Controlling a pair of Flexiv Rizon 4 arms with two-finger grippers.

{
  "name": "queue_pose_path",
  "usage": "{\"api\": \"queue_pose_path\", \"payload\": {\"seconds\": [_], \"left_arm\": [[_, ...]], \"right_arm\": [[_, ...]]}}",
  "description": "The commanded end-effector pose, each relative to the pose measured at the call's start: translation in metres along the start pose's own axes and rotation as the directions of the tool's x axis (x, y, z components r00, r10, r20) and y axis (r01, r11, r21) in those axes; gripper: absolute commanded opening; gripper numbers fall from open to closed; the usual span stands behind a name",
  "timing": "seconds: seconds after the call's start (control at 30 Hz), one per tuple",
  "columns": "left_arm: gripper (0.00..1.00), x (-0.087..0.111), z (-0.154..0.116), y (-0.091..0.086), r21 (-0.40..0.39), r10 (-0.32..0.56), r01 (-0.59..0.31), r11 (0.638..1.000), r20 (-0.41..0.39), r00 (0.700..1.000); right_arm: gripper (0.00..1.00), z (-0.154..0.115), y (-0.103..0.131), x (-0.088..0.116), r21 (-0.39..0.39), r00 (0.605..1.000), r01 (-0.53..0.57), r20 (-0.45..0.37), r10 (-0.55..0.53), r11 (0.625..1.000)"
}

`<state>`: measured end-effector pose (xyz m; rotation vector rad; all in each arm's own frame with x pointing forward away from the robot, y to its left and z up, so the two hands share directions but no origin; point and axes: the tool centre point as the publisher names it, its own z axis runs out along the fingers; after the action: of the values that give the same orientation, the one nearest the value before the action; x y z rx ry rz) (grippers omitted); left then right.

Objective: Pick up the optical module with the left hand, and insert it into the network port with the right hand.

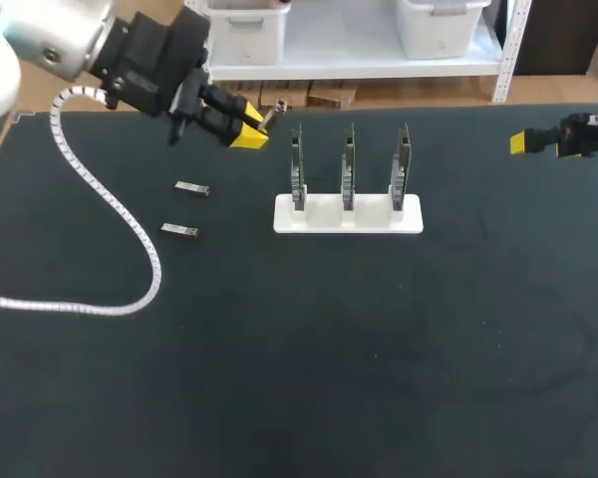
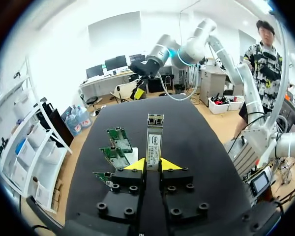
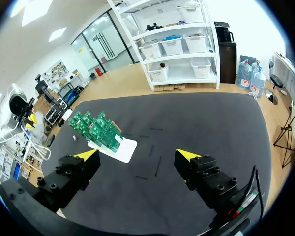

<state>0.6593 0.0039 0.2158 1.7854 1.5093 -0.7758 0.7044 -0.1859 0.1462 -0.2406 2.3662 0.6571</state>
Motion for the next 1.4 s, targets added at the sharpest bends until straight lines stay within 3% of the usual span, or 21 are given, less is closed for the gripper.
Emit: {"api": "queue_pose_path", "payload": {"seconds": [0.03, 1.4], "left_arm": [[0.00, -0.0040, 0.0072, 0.0064, 0.025, 0.020, -0.020, 1.000, 0.000, 1.000], [0.00, -0.0050, 0.0099, 0.0090, 0.050, 0.045, -0.045, 0.998, -0.007, 0.999]], "right_arm": [[1.00, -0.0012, 0.0006, 0.0001, 0.003, 1.000, 0.000, -0.001, 0.000, 1.000], [1.00, -0.0012, 0.0006, 0.0001, 0.003, 1.000, 0.000, -0.001, 0.000, 1.000]]}}
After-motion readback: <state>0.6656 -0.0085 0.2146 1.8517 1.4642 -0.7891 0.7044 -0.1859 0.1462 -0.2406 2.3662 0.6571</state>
